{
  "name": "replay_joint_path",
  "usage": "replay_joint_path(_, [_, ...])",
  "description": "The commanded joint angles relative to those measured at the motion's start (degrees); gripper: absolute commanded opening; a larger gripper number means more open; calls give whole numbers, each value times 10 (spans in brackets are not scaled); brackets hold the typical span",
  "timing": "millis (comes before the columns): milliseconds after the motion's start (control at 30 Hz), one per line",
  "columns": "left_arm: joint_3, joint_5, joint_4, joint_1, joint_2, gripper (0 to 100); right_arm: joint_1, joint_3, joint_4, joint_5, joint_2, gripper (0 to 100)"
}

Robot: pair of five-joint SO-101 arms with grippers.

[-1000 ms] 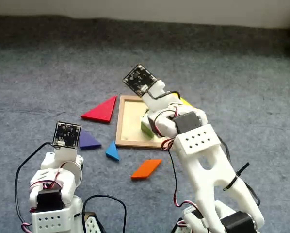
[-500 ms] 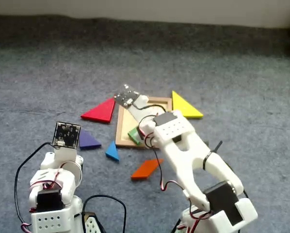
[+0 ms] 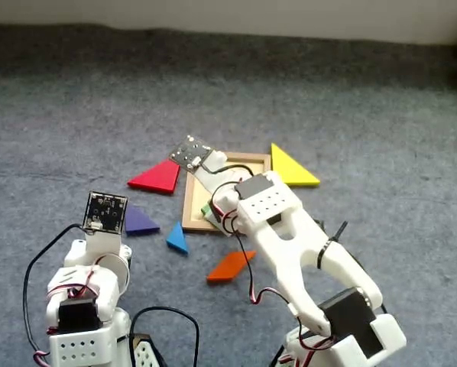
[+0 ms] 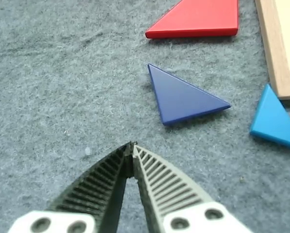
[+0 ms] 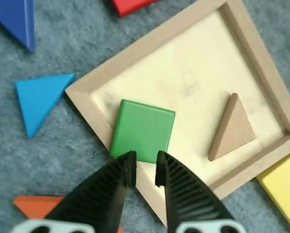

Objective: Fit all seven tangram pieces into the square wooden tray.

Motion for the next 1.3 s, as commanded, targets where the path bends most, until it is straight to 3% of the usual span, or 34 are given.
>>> replay_joint_path(0, [-6, -5, -11, -4, -4, 11, -7, -32, -45, -22, 17, 75])
replay_joint_path(233, [-6, -5, -11, -4, -4, 11, 4, -56, -80, -21, 118, 75])
replay_joint_path(533, [-6, -5, -11, -4, -4, 11, 42, -110, -78, -21, 133, 75])
replay_joint_path(833, [-6, -5, -11, -4, -4, 11, 104, -106, 35, -26, -83, 75])
replay_joint_path(1000, [-6, -5, -11, -4, -4, 11, 169, -80, 36, -90, -123, 83])
replay_joint_path(1267, [-6, -5, -11, -4, -4, 11, 213, -124, 41, -93, 14, 341])
